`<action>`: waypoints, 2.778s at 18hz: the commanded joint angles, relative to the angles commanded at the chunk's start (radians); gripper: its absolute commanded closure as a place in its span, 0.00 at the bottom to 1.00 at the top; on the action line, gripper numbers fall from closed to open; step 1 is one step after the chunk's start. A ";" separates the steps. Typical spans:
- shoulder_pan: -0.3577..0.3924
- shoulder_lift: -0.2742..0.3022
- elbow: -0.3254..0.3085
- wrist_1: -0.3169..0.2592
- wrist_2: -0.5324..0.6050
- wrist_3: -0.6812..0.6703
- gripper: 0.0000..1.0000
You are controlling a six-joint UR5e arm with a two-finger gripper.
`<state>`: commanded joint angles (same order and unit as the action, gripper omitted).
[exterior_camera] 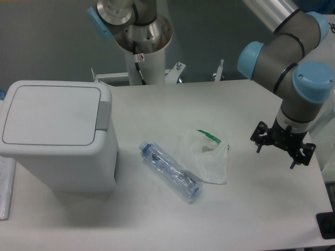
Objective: Open the trash can
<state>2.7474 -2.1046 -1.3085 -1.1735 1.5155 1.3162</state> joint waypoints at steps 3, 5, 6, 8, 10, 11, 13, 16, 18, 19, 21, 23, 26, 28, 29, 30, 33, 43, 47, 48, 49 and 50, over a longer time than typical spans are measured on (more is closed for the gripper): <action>-0.002 0.000 -0.005 0.000 0.002 0.002 0.00; -0.002 0.000 -0.017 0.005 -0.006 0.002 0.00; -0.002 -0.002 -0.020 0.008 -0.011 0.003 0.00; -0.002 -0.002 -0.038 0.021 -0.035 -0.030 0.00; 0.002 0.002 -0.052 0.028 -0.089 -0.154 0.00; 0.000 0.008 -0.049 0.029 -0.090 -0.197 0.00; -0.003 0.009 -0.040 0.029 -0.113 -0.245 0.00; -0.037 0.029 -0.043 0.029 -0.121 -0.319 0.00; -0.063 0.038 -0.043 0.028 -0.129 -0.386 0.00; -0.090 0.040 -0.043 0.029 -0.147 -0.402 0.00; -0.117 0.069 -0.043 0.022 -0.173 -0.458 0.00; -0.156 0.084 -0.046 0.015 -0.193 -0.550 0.00; -0.207 0.094 -0.046 0.009 -0.210 -0.612 0.00; -0.216 0.110 -0.045 -0.026 -0.241 -0.620 0.00; -0.216 0.112 -0.045 -0.038 -0.251 -0.620 0.00; -0.215 0.110 -0.046 -0.043 -0.256 -0.620 0.00; -0.216 0.113 -0.043 -0.043 -0.279 -0.630 0.00; -0.222 0.120 -0.037 -0.041 -0.313 -0.684 0.00; -0.222 0.120 -0.038 -0.041 -0.311 -0.683 0.00; -0.222 0.120 -0.038 -0.041 -0.311 -0.684 0.00; -0.222 0.120 -0.038 -0.041 -0.311 -0.683 0.00; -0.222 0.120 -0.038 -0.041 -0.311 -0.683 0.00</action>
<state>2.5249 -1.9850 -1.3468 -1.2149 1.2042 0.6335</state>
